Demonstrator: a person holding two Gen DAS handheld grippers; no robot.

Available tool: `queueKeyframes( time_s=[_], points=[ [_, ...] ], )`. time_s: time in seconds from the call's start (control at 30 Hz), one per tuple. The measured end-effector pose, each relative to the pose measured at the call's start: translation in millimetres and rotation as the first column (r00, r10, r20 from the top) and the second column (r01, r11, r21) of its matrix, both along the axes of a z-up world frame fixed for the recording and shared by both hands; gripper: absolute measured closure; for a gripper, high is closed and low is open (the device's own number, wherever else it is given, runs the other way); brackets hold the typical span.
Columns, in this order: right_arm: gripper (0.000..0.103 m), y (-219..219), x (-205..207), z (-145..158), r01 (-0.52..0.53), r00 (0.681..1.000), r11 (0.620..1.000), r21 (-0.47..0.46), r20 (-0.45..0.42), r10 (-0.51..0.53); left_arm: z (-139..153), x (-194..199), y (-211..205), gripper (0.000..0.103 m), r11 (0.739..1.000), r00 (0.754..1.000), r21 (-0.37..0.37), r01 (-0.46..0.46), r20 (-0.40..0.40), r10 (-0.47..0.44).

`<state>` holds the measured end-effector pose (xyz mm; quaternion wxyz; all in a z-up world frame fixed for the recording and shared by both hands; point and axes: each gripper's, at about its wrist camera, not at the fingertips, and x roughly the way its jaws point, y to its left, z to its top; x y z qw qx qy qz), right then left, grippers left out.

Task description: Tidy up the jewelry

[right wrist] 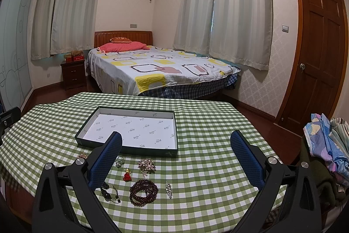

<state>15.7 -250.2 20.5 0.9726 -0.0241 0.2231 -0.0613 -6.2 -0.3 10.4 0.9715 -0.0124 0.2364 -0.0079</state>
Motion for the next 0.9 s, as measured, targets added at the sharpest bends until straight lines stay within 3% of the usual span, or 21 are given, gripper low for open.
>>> queueKeyframes(
  time_s=[0.9],
  points=[
    [0.006, -0.2, -1.6, 1.4, 0.001, 1.000, 1.000, 0.000, 0.003, -0.001, -1.4, -1.4, -0.1, 0.004, 1.000, 1.000, 0.000, 0.002, 0.000, -0.002]
  ],
)
